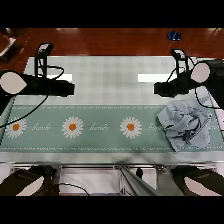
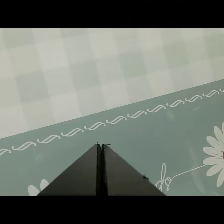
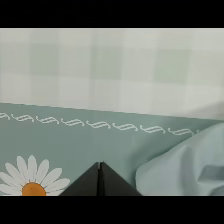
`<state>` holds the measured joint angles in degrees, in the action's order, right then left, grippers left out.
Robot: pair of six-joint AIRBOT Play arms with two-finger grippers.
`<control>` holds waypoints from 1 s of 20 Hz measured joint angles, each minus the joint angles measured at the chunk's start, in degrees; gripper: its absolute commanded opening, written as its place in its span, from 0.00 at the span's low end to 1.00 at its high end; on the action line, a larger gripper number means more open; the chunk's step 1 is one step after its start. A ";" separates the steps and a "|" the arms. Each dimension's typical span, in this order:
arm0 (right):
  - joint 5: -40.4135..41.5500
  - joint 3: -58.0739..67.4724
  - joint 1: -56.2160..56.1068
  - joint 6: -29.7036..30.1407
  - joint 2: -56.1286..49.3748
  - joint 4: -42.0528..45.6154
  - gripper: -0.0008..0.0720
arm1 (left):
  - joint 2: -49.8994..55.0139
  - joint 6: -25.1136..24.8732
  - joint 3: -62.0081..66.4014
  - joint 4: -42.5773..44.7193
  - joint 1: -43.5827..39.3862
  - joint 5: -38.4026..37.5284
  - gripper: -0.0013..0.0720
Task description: Fold the shirts.
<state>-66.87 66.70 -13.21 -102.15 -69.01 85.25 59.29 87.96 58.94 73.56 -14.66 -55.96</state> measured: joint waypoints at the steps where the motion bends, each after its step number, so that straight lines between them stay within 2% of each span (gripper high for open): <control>1: 0.02 0.00 -0.02 -0.02 0.00 0.00 0.05 | 0.02 0.00 0.00 -0.02 0.00 0.00 0.05; 8: 6.69 0.00 -0.02 0.59 -0.04 4.85 0.06 | 0.33 0.00 -0.04 -0.02 0.00 7.61 0.06; 9: 7.30 0.00 -0.02 0.70 -0.04 6.54 0.26 | 0.37 0.00 -0.04 -0.02 0.00 9.35 0.34; 10: 7.28 0.04 -0.02 0.70 -0.02 8.59 0.85 | 0.37 0.20 -0.04 -0.02 0.00 10.67 0.95; 13: 0.98 -0.17 0.07 0.79 0.74 18.56 0.88 | 0.37 0.98 -0.04 -0.02 0.07 12.63 0.97; 16: -7.13 -4.39 2.73 -0.48 4.94 27.67 0.88 | 0.37 1.25 -0.37 -0.02 -0.02 8.83 0.97; 20: -6.10 -15.10 14.80 -6.14 14.43 30.47 0.88 | 0.37 1.68 -4.11 -0.26 -1.42 4.26 0.97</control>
<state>-72.97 51.59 1.58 -108.29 -54.59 115.72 59.66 89.65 54.83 73.30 -16.08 -51.70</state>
